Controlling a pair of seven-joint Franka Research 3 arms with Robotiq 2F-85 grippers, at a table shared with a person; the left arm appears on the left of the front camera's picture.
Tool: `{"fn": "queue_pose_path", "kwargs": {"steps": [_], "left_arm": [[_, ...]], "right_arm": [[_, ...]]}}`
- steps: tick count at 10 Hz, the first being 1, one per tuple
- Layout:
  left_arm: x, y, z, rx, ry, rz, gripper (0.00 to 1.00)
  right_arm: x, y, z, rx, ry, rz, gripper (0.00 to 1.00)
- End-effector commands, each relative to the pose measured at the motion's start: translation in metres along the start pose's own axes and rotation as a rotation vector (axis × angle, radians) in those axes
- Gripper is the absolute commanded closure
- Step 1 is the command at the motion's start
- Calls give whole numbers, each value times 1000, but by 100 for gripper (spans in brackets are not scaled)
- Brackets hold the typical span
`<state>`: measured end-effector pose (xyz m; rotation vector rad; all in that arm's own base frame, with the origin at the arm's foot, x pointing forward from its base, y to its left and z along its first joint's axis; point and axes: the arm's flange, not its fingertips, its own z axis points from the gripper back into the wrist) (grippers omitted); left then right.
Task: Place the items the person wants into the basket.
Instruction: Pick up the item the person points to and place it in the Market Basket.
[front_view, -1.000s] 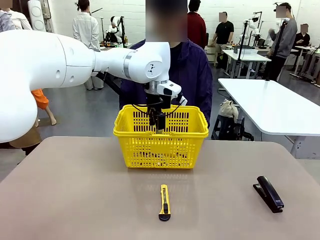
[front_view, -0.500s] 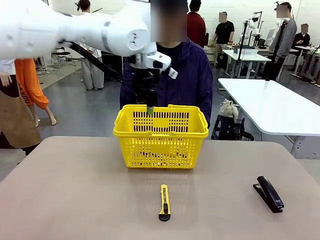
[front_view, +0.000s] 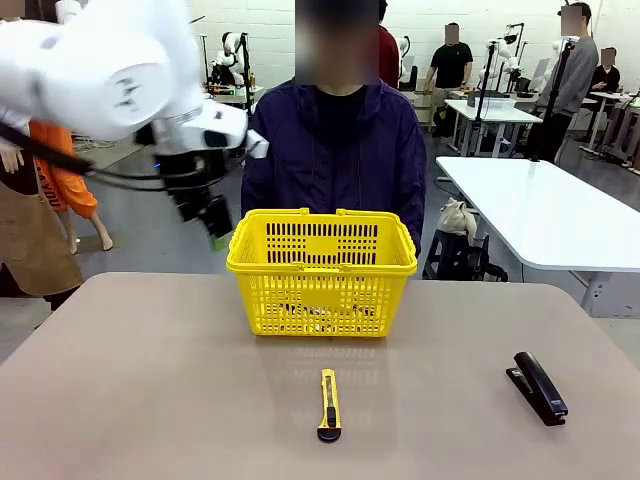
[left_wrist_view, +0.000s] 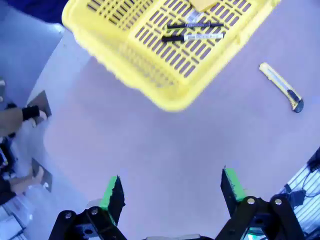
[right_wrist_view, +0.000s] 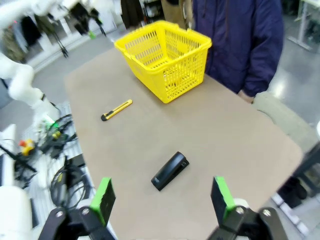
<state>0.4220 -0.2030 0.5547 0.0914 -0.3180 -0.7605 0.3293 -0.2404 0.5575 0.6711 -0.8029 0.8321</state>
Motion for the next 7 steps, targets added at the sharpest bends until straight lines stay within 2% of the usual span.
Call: {"fn": "queue_pose_path", "kwargs": {"steps": [1, 3, 5, 6, 7], "left_arm": [[-38, -6, -3, -5, -56, 66, 0], [-39, 7, -9, -31, -47, 102, 0], [-21, 16, -17, -60, -3, 128, 0], [-46, 9, -7, -8, -22, 85, 0], [-46, 9, -7, -8, -22, 85, 0]], "right_arm": [[0, -1, -1, 1, -37, 19, 0], [0, -1, -1, 1, -37, 19, 0], [0, -1, -1, 1, -37, 19, 0], [0, -1, -1, 1, -37, 19, 0], [0, -1, -1, 1, -37, 19, 0]]}}
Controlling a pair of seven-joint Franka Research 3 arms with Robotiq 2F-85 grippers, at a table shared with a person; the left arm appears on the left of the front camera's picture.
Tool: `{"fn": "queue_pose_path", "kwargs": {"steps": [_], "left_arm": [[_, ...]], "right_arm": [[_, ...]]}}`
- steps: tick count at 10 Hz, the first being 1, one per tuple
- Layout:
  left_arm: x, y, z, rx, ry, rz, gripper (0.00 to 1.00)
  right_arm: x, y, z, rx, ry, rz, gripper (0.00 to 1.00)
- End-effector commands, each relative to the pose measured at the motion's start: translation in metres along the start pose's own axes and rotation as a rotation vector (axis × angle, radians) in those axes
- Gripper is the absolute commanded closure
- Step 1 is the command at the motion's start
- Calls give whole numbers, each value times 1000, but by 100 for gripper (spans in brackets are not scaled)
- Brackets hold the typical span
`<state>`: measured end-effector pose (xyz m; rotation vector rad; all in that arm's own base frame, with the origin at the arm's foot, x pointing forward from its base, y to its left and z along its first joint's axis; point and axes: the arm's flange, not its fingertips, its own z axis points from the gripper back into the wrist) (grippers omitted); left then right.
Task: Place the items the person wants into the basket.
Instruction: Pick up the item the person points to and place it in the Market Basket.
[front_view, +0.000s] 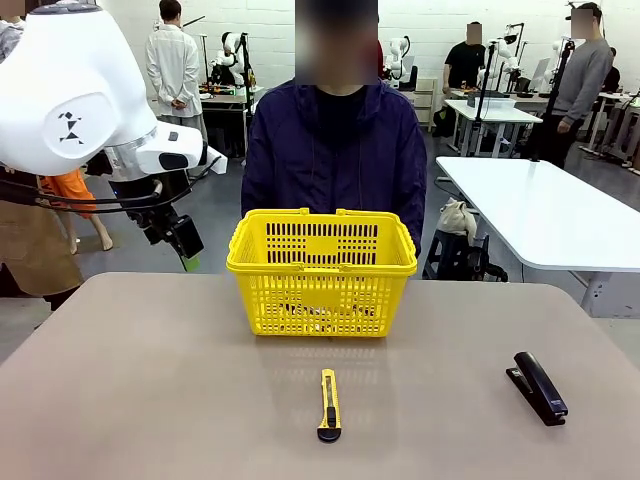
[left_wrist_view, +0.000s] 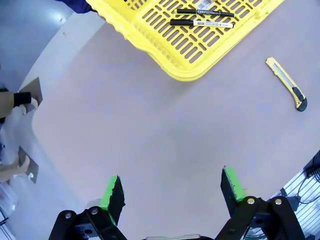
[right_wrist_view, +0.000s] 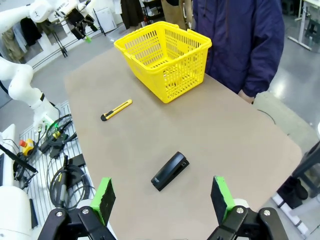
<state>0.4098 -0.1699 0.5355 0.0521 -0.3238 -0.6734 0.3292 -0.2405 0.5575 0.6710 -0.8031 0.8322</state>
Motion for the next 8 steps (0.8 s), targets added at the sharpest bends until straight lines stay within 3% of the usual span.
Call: {"fn": "queue_pose_path", "kwargs": {"steps": [1, 8], "left_arm": [[-11, -3, 6, 12, -10, -7, 0], [-11, -3, 6, 12, -10, -7, 0]], "right_arm": [[0, -1, -1, 1, -37, 19, 0], [0, -1, -1, 1, -37, 19, 0]]}}
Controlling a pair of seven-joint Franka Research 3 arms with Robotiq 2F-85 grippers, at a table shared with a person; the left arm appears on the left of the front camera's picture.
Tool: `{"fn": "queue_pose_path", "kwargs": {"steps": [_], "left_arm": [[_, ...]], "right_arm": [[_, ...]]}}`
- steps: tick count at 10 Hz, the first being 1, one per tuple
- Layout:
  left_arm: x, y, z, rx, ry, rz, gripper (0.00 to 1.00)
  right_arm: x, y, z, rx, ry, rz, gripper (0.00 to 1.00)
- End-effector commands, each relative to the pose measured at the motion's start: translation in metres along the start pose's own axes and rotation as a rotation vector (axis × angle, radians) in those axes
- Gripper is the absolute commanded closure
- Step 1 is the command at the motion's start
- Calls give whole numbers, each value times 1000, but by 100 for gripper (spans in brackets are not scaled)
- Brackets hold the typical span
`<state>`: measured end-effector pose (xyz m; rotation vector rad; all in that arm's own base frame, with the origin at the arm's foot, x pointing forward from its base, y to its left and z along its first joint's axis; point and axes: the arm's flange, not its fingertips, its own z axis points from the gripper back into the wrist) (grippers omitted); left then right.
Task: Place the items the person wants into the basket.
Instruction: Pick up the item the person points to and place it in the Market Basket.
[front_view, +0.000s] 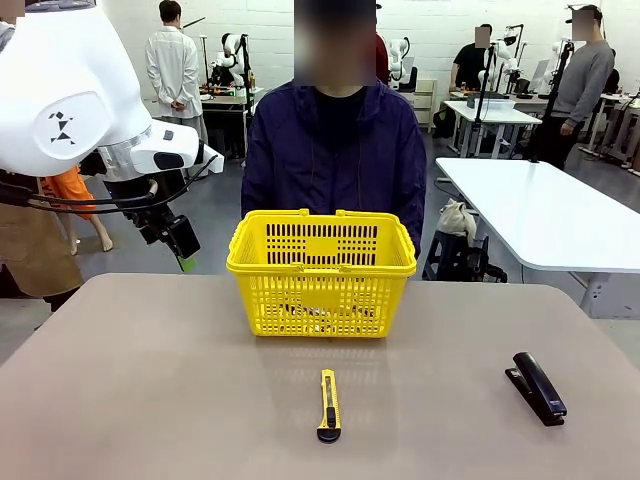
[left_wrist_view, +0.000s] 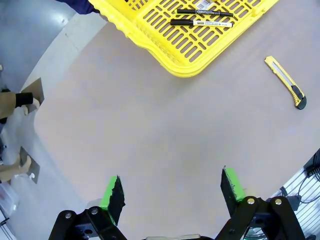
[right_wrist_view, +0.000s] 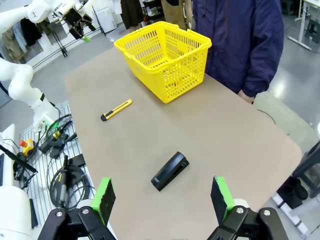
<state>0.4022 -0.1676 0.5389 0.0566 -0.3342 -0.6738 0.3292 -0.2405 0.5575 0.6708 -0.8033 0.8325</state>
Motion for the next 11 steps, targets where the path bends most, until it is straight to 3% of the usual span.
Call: {"fn": "queue_pose_path", "kwargs": {"steps": [1, 4, 5, 7, 9, 11], "left_arm": [[0, 0, 0, 0, 0, 0, 0], [-60, 74, 49, -405, -60, -212, 0], [-88, 95, 69, -469, -126, -254, 0], [-140, 116, 87, -541, -274, -306, 0], [-165, 161, 99, -622, -369, -306, 0], [-200, 174, 101, -597, -501, -294, 0]], "right_arm": [[0, -1, -1, 1, -37, 19, 0], [0, -1, -1, 1, -37, 19, 0], [0, -1, -1, 1, -37, 19, 0], [0, -1, -1, 1, -37, 19, 0], [0, -1, -1, 1, -37, 19, 0], [0, -1, -1, 1, -37, 19, 0]]}}
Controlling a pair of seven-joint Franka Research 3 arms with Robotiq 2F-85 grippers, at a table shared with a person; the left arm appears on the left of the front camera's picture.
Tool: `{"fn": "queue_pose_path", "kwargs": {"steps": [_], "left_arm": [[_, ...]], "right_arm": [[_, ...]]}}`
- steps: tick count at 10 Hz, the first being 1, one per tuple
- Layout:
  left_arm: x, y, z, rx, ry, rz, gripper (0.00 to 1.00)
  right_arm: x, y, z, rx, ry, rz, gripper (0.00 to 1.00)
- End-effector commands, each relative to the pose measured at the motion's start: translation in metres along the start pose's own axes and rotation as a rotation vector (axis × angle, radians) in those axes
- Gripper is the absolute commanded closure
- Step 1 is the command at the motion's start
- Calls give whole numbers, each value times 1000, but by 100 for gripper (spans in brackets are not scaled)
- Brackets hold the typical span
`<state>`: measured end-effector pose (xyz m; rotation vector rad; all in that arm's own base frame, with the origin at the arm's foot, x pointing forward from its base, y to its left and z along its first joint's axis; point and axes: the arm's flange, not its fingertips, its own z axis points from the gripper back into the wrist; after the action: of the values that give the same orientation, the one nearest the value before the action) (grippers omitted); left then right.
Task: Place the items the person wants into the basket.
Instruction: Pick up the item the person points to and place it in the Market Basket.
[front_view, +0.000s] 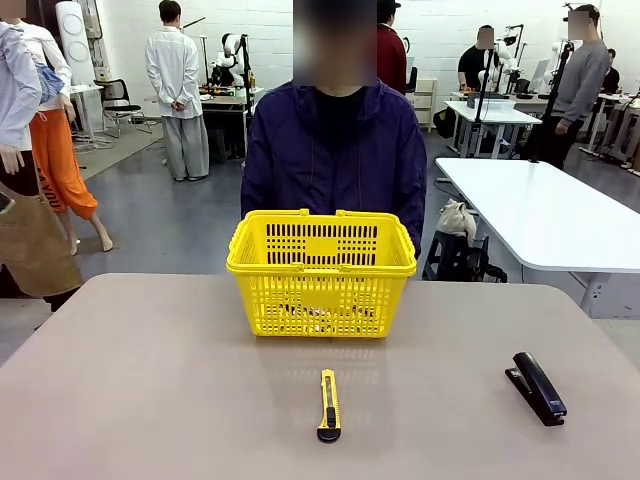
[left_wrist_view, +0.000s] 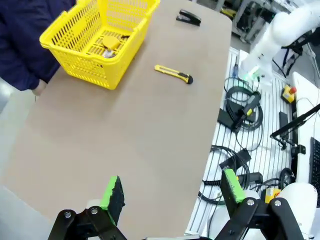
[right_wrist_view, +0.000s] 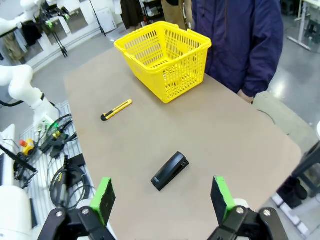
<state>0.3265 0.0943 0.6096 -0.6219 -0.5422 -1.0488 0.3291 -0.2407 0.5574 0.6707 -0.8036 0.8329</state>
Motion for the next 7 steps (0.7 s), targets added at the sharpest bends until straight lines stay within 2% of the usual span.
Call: {"fn": "queue_pose_path", "kwargs": {"steps": [1, 4, 7], "left_arm": [[-10, 6, 8, 21, -89, -42, 0], [-34, 4, 16, 90, -194, -53, 0], [-36, 6, 12, 106, -204, -4, 0]], "right_arm": [[1, -1, -1, 1, -37, 18, 0], [1, -1, -1, 1, -37, 18, 0], [1, -1, -1, 1, -37, 18, 0]]}}
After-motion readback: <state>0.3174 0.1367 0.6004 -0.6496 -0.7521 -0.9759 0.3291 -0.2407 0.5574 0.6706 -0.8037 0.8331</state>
